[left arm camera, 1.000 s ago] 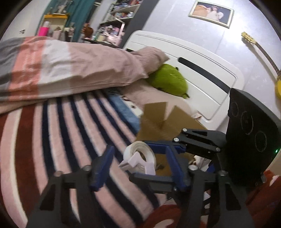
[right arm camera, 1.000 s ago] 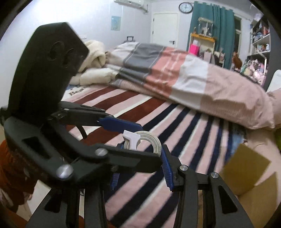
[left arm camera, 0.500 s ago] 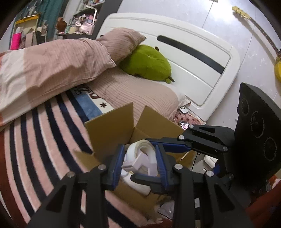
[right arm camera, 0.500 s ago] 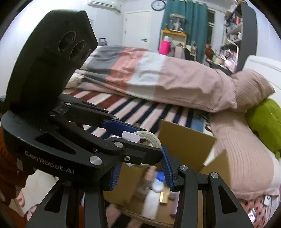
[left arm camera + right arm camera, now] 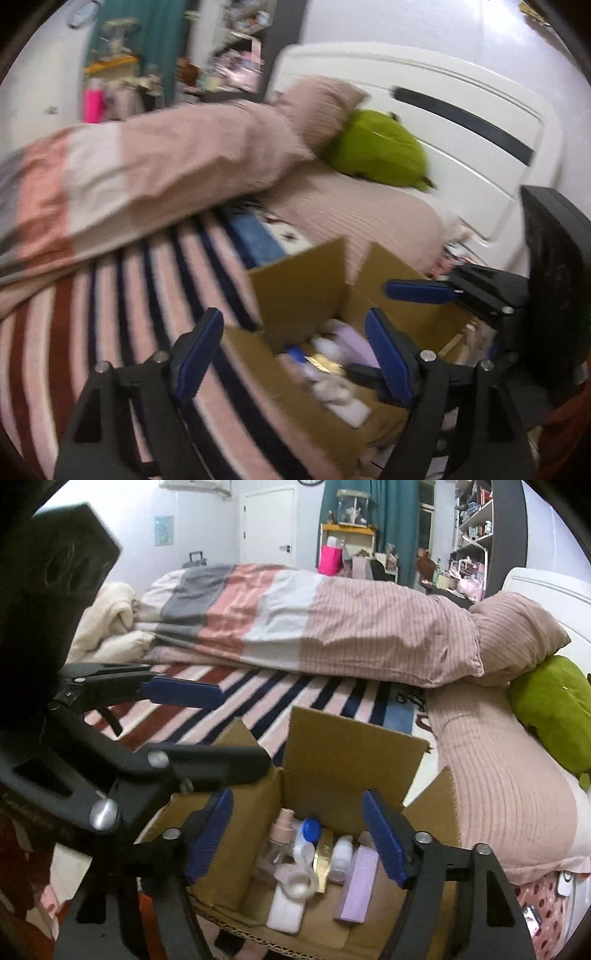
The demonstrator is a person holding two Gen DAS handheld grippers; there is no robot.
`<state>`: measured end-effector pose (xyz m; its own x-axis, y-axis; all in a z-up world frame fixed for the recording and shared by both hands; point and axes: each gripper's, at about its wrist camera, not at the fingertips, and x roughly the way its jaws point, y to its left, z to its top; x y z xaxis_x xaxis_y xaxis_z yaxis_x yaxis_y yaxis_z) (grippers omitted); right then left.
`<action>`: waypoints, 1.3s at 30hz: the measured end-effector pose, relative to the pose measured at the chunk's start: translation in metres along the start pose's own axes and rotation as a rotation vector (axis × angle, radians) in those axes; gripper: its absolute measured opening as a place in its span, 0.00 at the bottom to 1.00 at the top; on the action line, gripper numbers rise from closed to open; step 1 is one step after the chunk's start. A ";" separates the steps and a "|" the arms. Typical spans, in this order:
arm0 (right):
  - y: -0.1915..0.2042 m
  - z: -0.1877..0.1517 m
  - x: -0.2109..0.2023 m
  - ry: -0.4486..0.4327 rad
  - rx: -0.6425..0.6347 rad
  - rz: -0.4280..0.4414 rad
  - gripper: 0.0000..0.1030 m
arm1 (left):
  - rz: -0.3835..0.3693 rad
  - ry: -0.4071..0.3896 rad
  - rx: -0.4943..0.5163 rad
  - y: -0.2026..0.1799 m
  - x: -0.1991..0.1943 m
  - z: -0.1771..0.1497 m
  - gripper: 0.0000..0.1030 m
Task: Organize rigid objects
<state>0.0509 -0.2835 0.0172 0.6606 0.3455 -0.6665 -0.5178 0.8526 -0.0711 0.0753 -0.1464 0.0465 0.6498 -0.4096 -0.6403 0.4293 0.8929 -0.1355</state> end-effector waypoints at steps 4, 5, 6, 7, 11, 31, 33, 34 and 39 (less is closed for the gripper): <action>0.002 0.000 -0.014 -0.091 0.005 0.038 0.93 | 0.127 -0.070 -0.040 0.013 -0.030 -0.013 0.78; 0.003 0.000 -0.016 -0.108 0.007 0.047 0.95 | 0.147 -0.081 -0.057 0.017 -0.036 -0.016 0.78; 0.005 0.000 -0.018 -0.125 0.006 0.057 0.98 | 0.166 -0.092 -0.071 0.021 -0.042 -0.019 0.78; 0.006 -0.001 -0.021 -0.144 0.002 0.067 1.00 | 0.187 -0.104 -0.086 0.025 -0.049 -0.022 0.78; 0.013 -0.001 -0.021 -0.165 -0.026 0.102 1.00 | 0.271 -0.140 -0.150 0.043 -0.070 -0.036 0.82; 0.020 -0.002 -0.018 -0.148 0.013 0.103 1.00 | 0.320 -0.115 -0.221 0.073 -0.069 -0.062 0.82; 0.020 -0.001 -0.018 -0.148 0.014 0.105 1.00 | 0.319 -0.117 -0.221 0.073 -0.070 -0.062 0.82; 0.020 -0.001 -0.018 -0.147 0.015 0.104 1.00 | 0.321 -0.116 -0.220 0.073 -0.070 -0.062 0.82; 0.022 -0.002 -0.016 -0.142 0.016 0.101 1.00 | 0.322 -0.116 -0.219 0.072 -0.070 -0.061 0.82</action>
<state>0.0277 -0.2709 0.0251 0.6761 0.4806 -0.5584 -0.5773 0.8165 0.0038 0.0223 -0.0415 0.0352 0.8010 -0.1098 -0.5886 0.0569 0.9925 -0.1078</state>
